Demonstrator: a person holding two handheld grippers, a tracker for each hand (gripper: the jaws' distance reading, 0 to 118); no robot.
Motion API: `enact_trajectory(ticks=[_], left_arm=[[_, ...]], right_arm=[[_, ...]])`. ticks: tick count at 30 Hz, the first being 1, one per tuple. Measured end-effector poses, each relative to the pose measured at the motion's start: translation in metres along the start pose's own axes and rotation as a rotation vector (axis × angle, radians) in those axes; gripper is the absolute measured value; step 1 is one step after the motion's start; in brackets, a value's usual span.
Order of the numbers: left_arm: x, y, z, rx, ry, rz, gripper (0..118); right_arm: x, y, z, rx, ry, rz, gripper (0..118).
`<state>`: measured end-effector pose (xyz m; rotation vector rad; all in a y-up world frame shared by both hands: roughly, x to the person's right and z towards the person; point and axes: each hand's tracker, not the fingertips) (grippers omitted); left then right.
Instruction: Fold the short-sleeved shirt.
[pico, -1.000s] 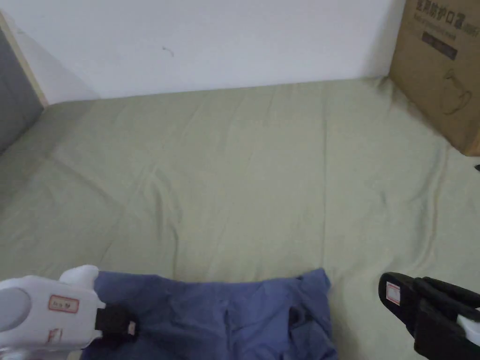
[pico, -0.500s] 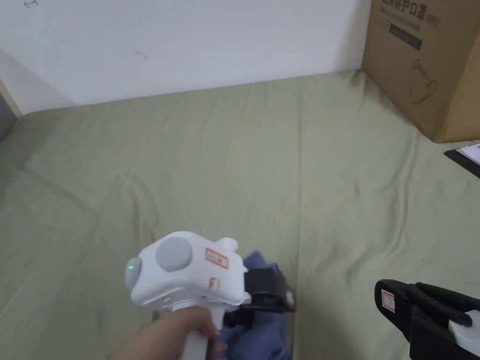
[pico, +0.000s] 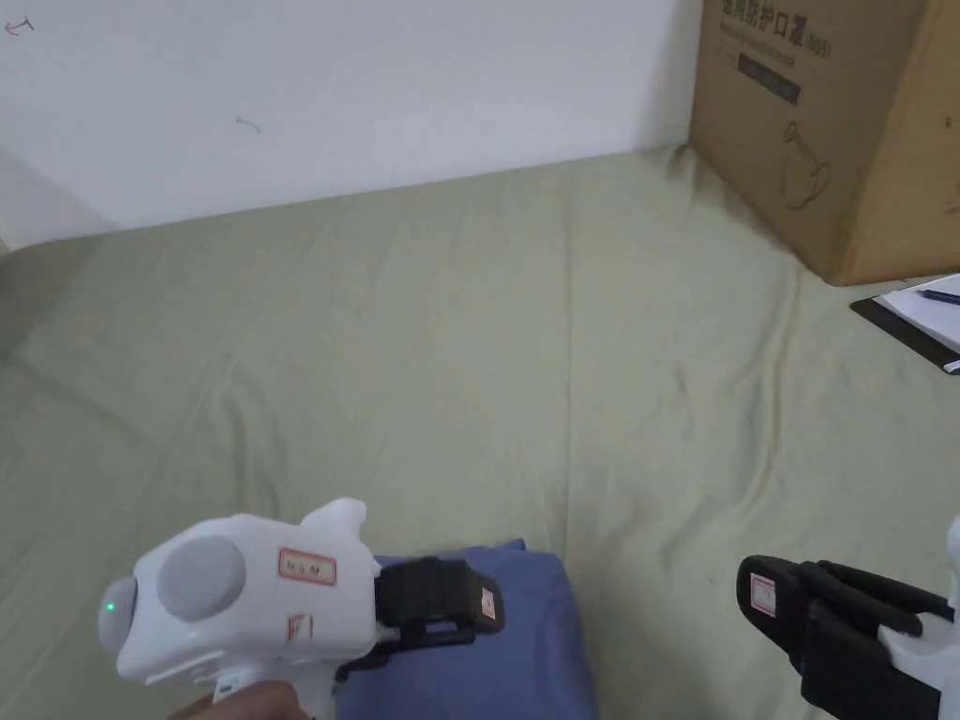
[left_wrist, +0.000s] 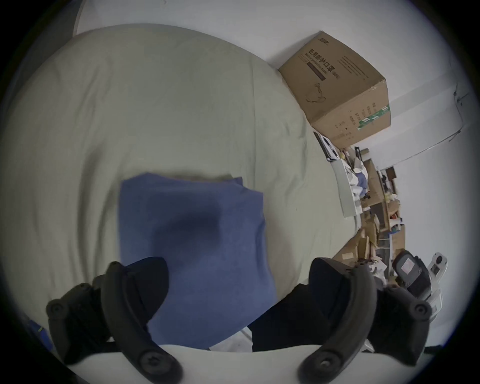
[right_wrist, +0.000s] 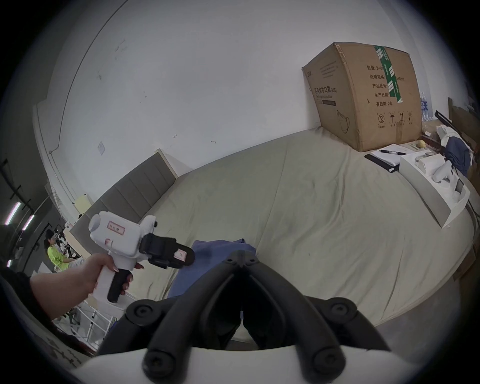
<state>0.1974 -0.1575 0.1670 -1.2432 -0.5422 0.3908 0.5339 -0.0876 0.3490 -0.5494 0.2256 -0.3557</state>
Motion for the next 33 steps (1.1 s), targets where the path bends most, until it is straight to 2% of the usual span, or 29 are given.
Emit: enact_trajectory(ticks=[2,3,5,8,12,14,15,17,19,21,24,26,28,31,33], left_arm=[[0.005,-0.004,-0.024,-0.021,-0.071,-0.036,25],[0.01,-0.007,-0.038,-0.03,-0.078,-0.07,5],[0.018,-0.01,-0.07,-0.077,-0.085,-0.145,5],[0.032,-0.011,-0.118,-0.145,0.037,-0.156,5],[0.044,-0.011,-0.129,-0.103,-0.063,-0.074,4],[0.054,-0.013,-0.123,-0.105,-0.105,-0.057,4],[0.059,-0.015,-0.114,-0.085,-0.182,-0.052,4],[0.07,-0.023,-0.071,0.064,-0.301,-0.084,4],[0.077,-0.03,-0.02,0.223,-0.319,-0.126,4],[0.08,-0.041,0.036,0.377,-0.25,-0.189,4],[0.088,-0.066,0.109,0.635,-0.052,-0.318,0],[0.091,-0.082,0.144,0.802,0.056,-0.355,0],[0.092,-0.099,0.173,0.919,0.107,-0.384,0],[0.099,-0.12,0.193,1.068,0.256,-0.408,0],[0.102,-0.134,0.195,1.174,0.392,-0.442,0]], right_arm=[[0.001,-0.001,0.0,-0.002,0.0,-0.007,0],[0.002,-0.001,0.001,-0.003,-0.003,-0.01,0],[0.003,-0.001,0.002,-0.008,-0.017,-0.012,0],[0.005,-0.002,0.002,-0.016,-0.029,-0.012,0],[0.004,-0.002,0.002,-0.029,-0.044,0.0,0],[0.002,-0.002,0.001,-0.029,-0.037,-0.007,0],[0.0,-0.001,0.002,-0.027,-0.029,-0.015,0],[-0.005,0.003,0.005,-0.012,-0.014,-0.022,0],[-0.013,0.012,0.011,0.016,0.001,-0.012,0],[-0.023,0.022,0.019,0.056,0.015,0.007,0],[-0.043,0.039,0.033,0.144,0.066,0.054,0],[-0.058,0.046,0.046,0.239,0.059,0.101,0],[-0.078,0.05,0.062,0.393,-0.006,0.172,0],[-0.098,0.052,0.079,0.566,-0.024,0.288,0],[-0.106,0.045,0.082,0.704,-0.142,0.372,0]])
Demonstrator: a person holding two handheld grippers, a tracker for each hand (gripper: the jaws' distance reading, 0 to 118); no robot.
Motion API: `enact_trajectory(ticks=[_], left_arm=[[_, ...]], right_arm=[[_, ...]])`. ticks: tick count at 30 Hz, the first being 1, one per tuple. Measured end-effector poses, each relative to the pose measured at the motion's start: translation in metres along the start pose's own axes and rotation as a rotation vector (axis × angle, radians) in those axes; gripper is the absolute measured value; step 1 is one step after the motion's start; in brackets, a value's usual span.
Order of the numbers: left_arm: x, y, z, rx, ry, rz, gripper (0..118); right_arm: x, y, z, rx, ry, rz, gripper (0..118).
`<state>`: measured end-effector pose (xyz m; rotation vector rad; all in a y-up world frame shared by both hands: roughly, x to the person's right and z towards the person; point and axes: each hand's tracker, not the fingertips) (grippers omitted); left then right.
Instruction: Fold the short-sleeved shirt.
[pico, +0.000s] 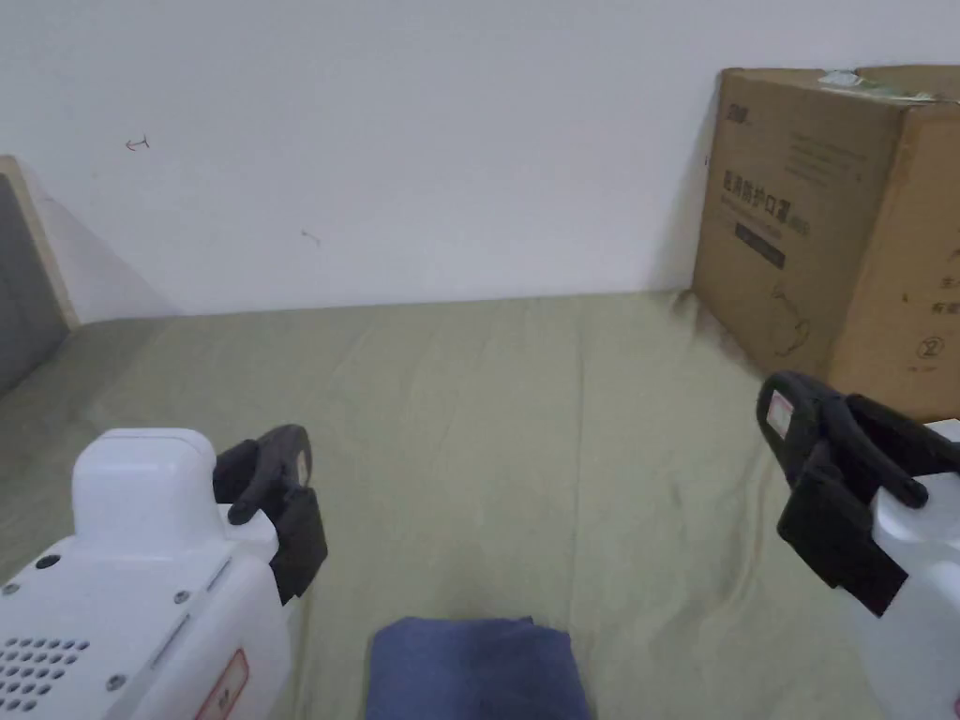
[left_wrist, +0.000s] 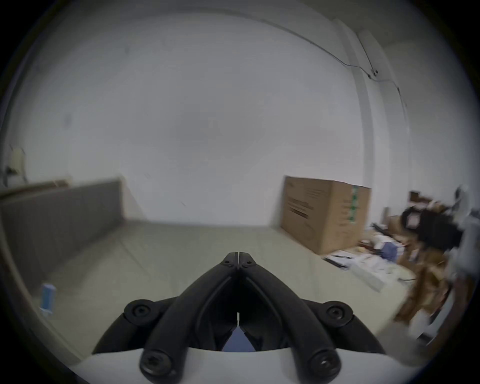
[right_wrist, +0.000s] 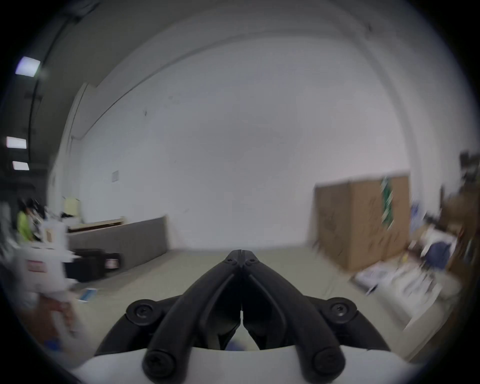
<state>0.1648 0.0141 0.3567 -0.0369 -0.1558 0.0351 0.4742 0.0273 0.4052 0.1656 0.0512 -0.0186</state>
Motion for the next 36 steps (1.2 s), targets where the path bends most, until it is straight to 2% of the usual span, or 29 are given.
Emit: enact_trajectory(ticks=[2,3,5,6,7,8,9,11,15,17,21,26,27,30,32,34,36], left_arm=[[0.003,-0.011,0.005,0.083,0.093,-0.071,0],[0.002,-0.017,0.007,0.103,0.106,-0.09,0],[0.003,-0.036,0.006,0.138,0.181,-0.185,0],[0.003,-0.047,0.005,0.157,0.207,-0.23,0],[0.003,-0.059,0.005,0.162,0.215,-0.282,0],[0.001,-0.064,0.003,0.121,0.185,-0.258,0],[0.0,-0.069,0.001,0.077,0.154,-0.219,0],[0.001,-0.08,-0.002,0.016,0.161,-0.189,0],[0.003,-0.087,-0.005,0.003,0.166,-0.201,0],[0.002,-0.085,-0.007,-0.025,0.164,-0.145,0],[-0.001,-0.086,-0.008,-0.029,0.189,-0.119,0],[-0.019,-0.07,-0.014,-0.031,0.194,-0.166,0],[-0.025,-0.065,-0.013,-0.015,0.205,-0.152,0],[-0.048,-0.055,-0.017,-0.069,0.143,-0.052,0],[-0.064,-0.06,-0.031,-0.181,0.017,0.037,0],[-0.075,-0.074,-0.051,-0.325,-0.031,0.099,0],[-0.088,-0.094,-0.073,-0.439,-0.128,0.183,0]], right_arm=[[-0.008,-0.012,0.001,0.062,-0.17,0.139,0],[-0.007,-0.018,-0.002,0.033,-0.22,0.159,0],[0.005,-0.035,-0.005,-0.074,-0.195,0.095,0],[0.009,-0.045,-0.002,-0.057,-0.195,0.087,0],[0.011,-0.057,0.005,-0.036,-0.246,0.116,0],[0.013,-0.065,0.007,-0.032,-0.296,0.181,0],[0.016,-0.069,0.01,-0.045,-0.295,0.202,0],[0.022,-0.074,0.014,-0.088,-0.258,0.167,0],[0.031,-0.073,0.019,-0.109,-0.301,0.105,0],[0.035,-0.072,0.019,-0.115,-0.319,0.083,0],[0.038,-0.072,0.017,-0.128,-0.339,0.067,0],[0.04,-0.056,0.001,-0.138,-0.343,0.048,0],[0.038,-0.051,-0.006,-0.131,-0.327,0.043,0],[0.028,-0.047,-0.046,-0.22,-0.129,0.026,0],[0.022,-0.067,-0.09,-0.436,0.08,-0.01,0],[0.012,-0.108,-0.137,-0.769,0.259,-0.042,0],[-0.005,-0.163,-0.168,-1.075,0.297,0.034,0]])
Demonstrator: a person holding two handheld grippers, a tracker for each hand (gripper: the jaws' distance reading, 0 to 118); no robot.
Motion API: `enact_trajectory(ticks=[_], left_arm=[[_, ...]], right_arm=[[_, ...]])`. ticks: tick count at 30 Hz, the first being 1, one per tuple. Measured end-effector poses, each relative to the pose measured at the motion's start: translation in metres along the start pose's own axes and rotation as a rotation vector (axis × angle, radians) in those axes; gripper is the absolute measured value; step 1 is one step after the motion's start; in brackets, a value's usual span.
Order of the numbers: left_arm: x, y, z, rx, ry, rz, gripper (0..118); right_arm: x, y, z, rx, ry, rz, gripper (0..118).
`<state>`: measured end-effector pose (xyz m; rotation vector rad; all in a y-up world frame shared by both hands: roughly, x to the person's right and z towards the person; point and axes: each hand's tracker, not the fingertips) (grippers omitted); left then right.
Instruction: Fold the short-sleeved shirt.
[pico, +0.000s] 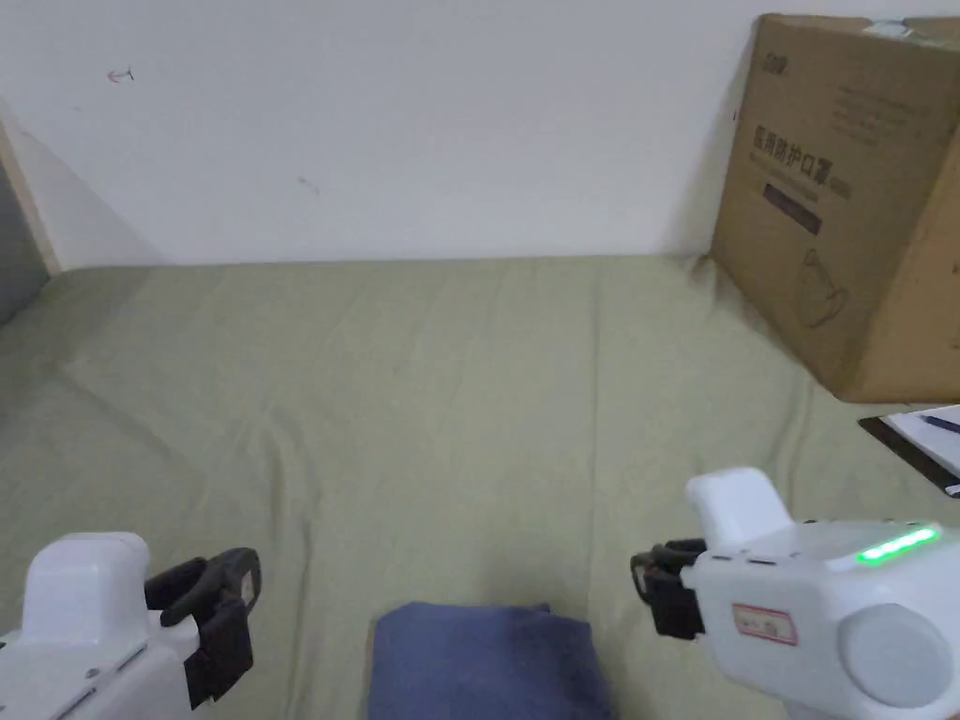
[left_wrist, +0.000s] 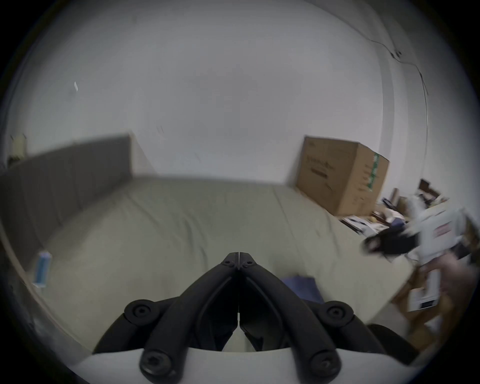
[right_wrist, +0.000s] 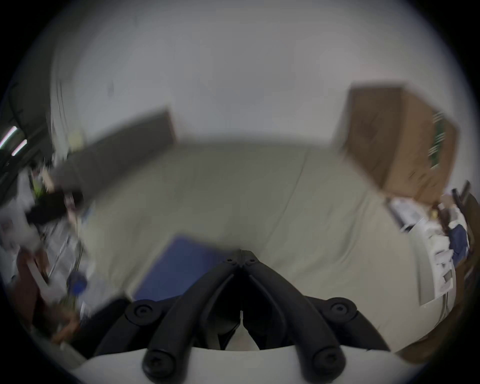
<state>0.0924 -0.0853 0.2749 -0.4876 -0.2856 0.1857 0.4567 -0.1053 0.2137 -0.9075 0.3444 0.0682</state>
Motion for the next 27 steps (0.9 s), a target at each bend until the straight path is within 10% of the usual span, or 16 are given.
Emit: enact_trajectory(ticks=[5,9,11,14,27], left_arm=[[-0.048,-0.02,-0.07,-0.331,-0.195,0.338,0],[-0.081,-0.042,-0.116,-0.527,-0.321,0.46,4],[-0.1,-0.055,-0.138,-0.6,-0.445,0.531,35],[-0.104,-0.077,-0.16,-0.7,-0.635,0.628,118],[-0.04,-0.114,-0.234,-0.765,-0.856,0.763,118]], right_arm=[[0.002,-0.044,-0.112,-0.386,0.092,-0.06,0],[0.005,-0.049,-0.12,-0.346,0.106,-0.057,0],[0.011,-0.047,-0.121,-0.368,0.125,-0.108,0],[0.014,-0.053,-0.119,-0.35,0.139,-0.125,0],[0.029,-0.07,-0.114,-0.282,0.192,-0.276,0]])
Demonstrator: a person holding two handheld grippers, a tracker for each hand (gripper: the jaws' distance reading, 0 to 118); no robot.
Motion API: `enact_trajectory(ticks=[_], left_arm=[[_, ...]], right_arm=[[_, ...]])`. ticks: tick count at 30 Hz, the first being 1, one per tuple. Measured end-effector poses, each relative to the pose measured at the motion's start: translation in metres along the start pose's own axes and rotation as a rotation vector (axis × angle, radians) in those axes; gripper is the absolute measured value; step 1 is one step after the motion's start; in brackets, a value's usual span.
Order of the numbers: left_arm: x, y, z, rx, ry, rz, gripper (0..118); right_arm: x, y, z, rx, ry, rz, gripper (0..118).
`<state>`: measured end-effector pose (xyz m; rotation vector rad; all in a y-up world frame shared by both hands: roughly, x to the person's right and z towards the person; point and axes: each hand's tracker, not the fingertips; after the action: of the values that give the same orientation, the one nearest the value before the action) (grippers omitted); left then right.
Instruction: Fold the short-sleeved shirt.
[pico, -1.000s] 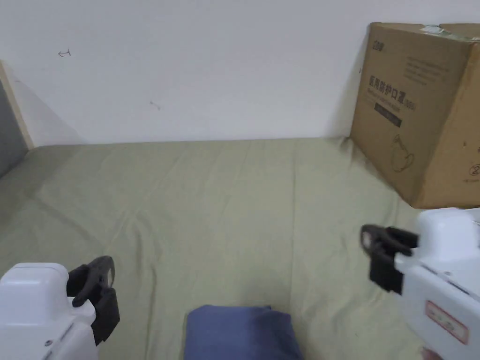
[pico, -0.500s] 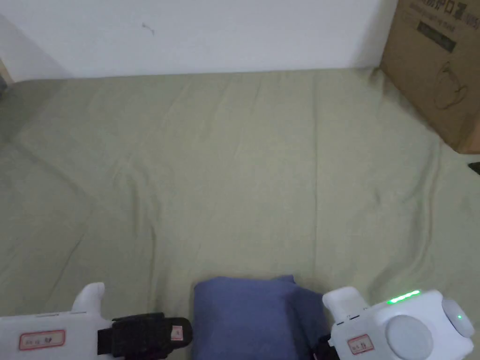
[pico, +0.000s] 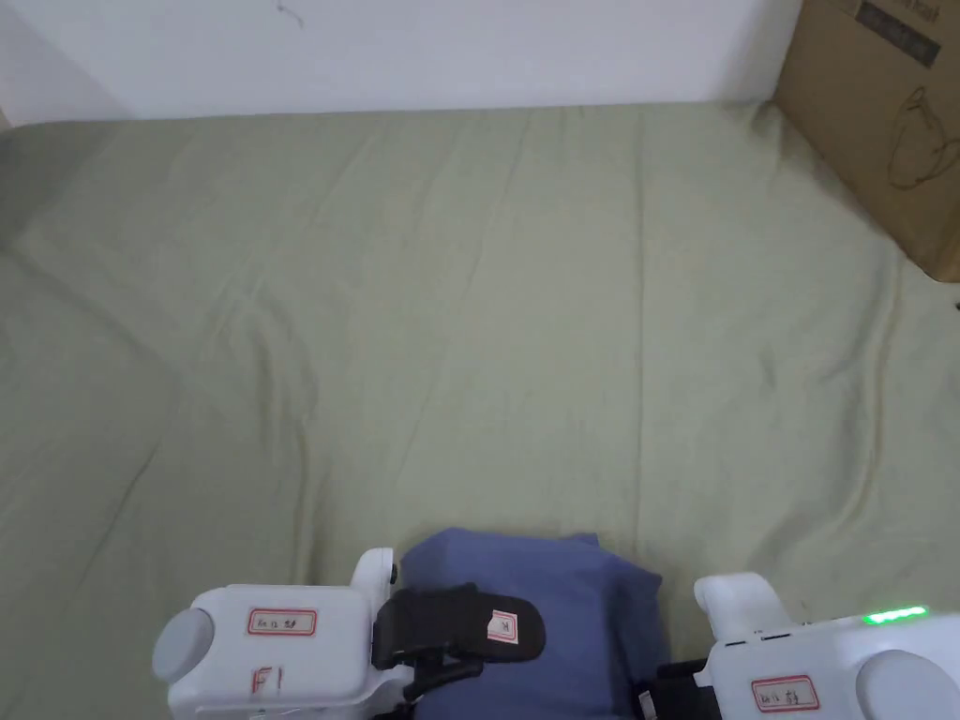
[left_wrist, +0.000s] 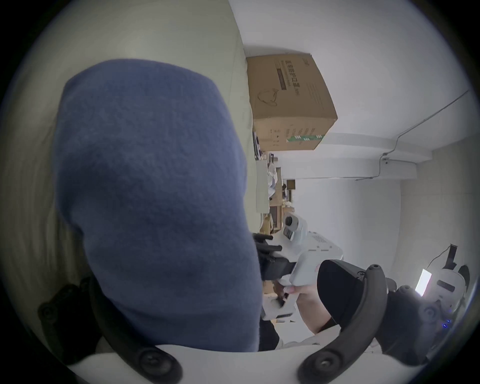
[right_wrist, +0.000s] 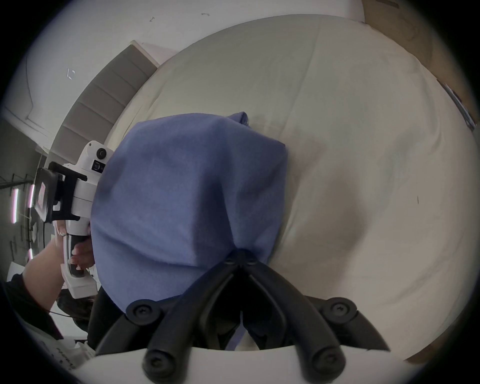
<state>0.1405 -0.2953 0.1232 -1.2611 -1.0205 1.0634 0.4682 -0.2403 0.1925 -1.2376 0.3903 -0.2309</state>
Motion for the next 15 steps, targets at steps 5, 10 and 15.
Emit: enact_trajectory(ticks=[5,10,15], left_arm=[[0.005,-0.02,0.012,0.123,0.246,-0.051,20],[0.055,-0.026,0.041,0.09,0.445,-0.234,20],[0.068,-0.016,0.16,0.09,0.725,-0.255,20]], right_arm=[[-0.007,0.001,0.002,0.015,-0.008,-0.013,0],[-0.033,-0.009,0.025,0.152,-0.055,0.097,0],[-0.057,-0.008,0.036,0.172,-0.078,0.112,0]])
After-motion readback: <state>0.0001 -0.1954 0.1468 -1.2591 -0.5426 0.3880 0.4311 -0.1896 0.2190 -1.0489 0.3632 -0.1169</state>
